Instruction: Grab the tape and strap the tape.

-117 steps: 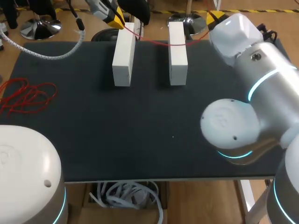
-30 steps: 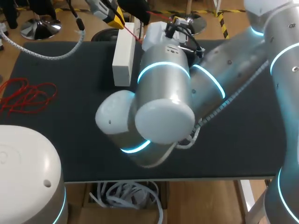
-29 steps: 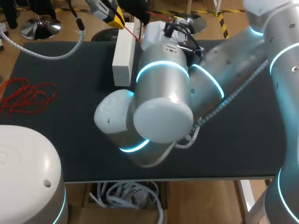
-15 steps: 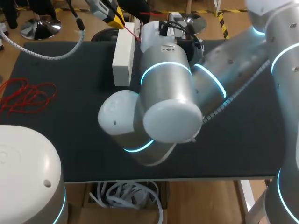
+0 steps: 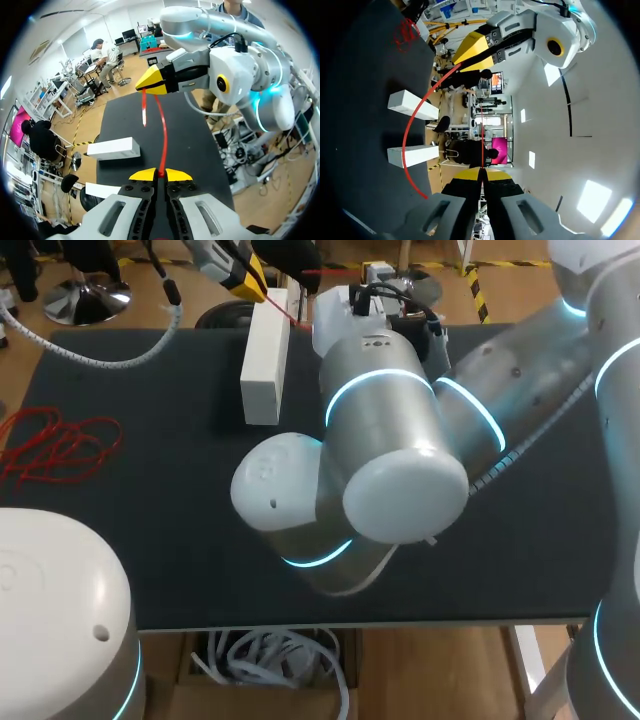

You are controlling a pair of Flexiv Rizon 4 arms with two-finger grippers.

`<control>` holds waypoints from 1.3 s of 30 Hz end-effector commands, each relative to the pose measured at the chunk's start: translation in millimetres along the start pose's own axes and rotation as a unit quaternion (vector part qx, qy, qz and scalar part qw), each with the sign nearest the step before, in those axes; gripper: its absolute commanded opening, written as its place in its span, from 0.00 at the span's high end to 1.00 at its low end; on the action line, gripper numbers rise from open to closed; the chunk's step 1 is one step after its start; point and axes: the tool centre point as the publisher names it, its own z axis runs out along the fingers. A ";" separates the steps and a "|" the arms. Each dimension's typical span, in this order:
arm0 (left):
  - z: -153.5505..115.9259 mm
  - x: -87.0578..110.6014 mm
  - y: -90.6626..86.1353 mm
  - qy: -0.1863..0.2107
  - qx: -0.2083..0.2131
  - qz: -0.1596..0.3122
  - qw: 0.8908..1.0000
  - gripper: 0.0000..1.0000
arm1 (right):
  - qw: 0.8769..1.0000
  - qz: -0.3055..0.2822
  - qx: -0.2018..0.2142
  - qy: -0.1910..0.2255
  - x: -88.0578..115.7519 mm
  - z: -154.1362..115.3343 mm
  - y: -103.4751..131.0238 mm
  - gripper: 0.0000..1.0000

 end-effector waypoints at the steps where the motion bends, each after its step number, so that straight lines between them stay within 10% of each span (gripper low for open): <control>1: -0.9 0.1 -0.4 0.001 -0.002 -0.001 1.000 1.00 | 1.000 -0.014 -0.009 0.001 -9.1 2.4 -1.3 1.00; 39: -0.9 0.1 -0.4 0.001 -0.002 -0.001 1.000 1.00 | 0.996 -0.079 -0.029 0.016 3.9 0.2 36.6 1.00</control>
